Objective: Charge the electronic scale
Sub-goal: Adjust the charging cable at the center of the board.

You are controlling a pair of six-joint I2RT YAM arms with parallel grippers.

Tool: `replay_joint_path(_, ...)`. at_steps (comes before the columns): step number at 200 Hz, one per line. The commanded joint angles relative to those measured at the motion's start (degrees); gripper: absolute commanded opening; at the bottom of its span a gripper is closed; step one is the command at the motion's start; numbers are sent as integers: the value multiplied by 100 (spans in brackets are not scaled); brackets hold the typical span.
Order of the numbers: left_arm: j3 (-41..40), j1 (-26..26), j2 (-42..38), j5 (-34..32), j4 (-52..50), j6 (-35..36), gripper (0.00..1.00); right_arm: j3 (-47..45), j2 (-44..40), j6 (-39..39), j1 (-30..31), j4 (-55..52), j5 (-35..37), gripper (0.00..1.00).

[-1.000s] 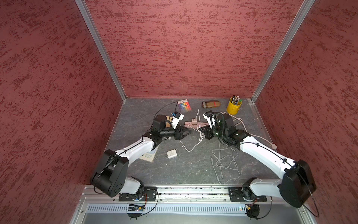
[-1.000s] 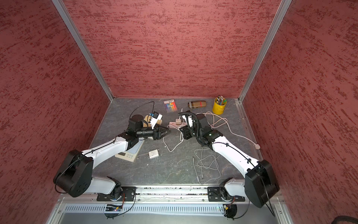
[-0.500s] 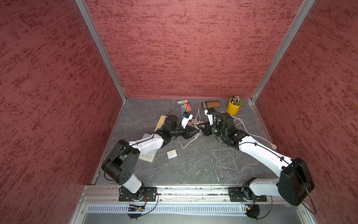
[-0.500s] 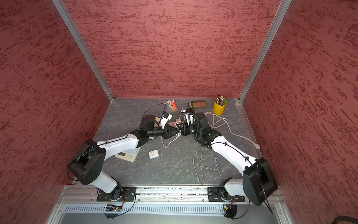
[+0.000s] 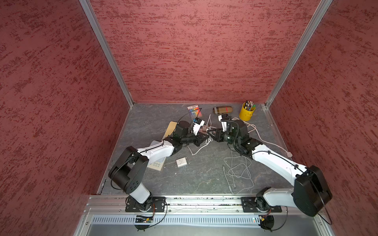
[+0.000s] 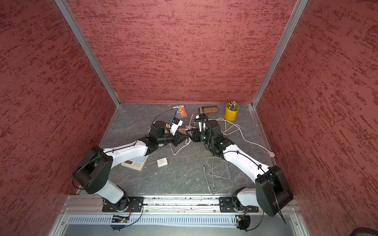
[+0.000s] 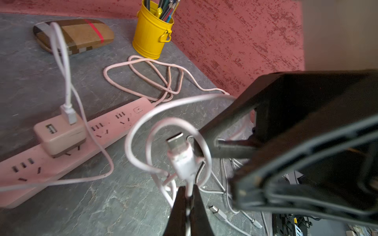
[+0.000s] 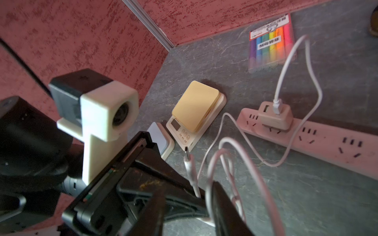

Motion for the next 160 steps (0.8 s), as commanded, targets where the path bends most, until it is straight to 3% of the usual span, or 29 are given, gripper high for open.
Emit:
replay_joint_path(1,-175,169,-116,-43,244,-199,0,-170,-380,141,-53,18,356,56)
replay_joint_path(43,-253,273,-199,132,275,-303,0,-502,-1331,564,-84,-165,1933,53)
replay_joint_path(65,-277,300,-276,248,315,-338,0,-505,-1196,462,-9,272,1368,52)
replay_joint_path(114,-410,287,-468,451,415,-303,0,-98,-58,282,405,1026,52,53)
replay_joint_path(160,-412,284,-546,504,395,-303,0,-97,164,213,487,1157,-97,49)
